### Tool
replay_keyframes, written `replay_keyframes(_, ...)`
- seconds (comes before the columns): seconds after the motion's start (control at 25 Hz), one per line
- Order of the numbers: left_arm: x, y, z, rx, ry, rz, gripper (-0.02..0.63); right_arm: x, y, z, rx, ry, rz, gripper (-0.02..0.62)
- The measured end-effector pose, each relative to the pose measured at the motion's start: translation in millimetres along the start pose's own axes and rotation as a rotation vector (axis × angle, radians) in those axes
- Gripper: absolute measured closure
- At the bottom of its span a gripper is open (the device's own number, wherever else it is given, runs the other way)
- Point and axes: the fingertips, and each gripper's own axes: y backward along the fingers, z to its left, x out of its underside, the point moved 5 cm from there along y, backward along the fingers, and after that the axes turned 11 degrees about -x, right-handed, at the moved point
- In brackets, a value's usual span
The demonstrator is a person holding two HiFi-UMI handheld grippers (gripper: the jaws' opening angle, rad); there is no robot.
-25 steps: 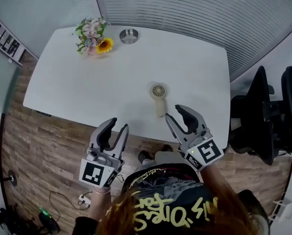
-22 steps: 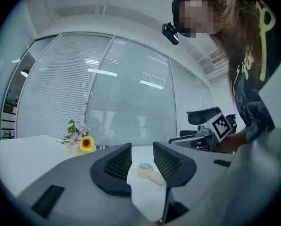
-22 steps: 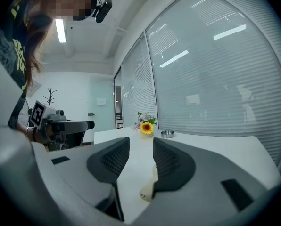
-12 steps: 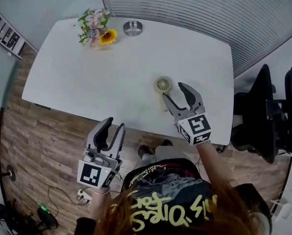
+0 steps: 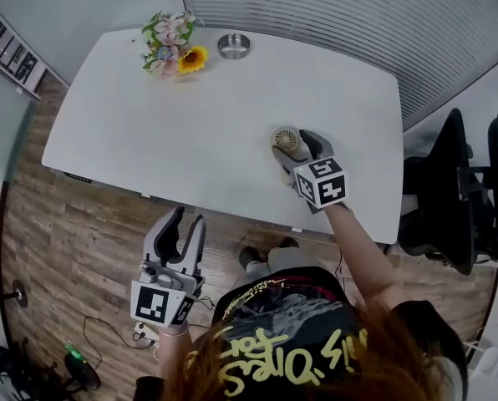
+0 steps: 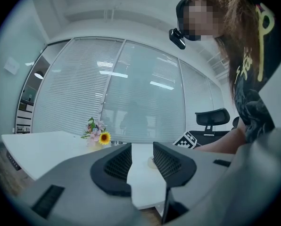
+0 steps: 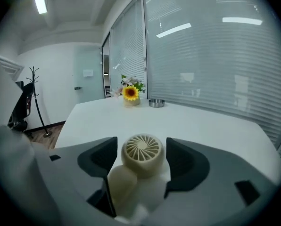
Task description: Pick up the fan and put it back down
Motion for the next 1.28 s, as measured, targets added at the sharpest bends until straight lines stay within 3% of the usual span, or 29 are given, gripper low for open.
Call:
replay_keyframes(0.2,4.3,6.3,4.3,-0.007,-0.004,0.016,0.474,9.1,-14.8,-7.2,-0.009,-0.045,0.061,0.279)
replay_keyframes(0.64,-8.4,4.5,0.2,0.001,-0.003,-0.033,0.48,8.9,-19.7,-6.8,-0.025,-0.052,0.015,0.279)
replay_keyframes(0.92,-9.0,-8.4,-15.1,0.004,-0.055,-0.025,0.482,-9.6,12.7,-6.2,-0.021,0.01,-0.146,0.279)
replay_keyframes(1.12,-14.5,-30.8,-46.3,0.057,-0.035,-0.032,0.482,-33.8,61.9,-8.2,-0.036,0.014,-0.278,0.279)
replay_keyframes(1.28,-16.5,-51.4,-69.1,0.084,-0.062,-0.023,0.482,-44.8,101.3,-10.0,-0.034,0.091,-0.331,0.281)
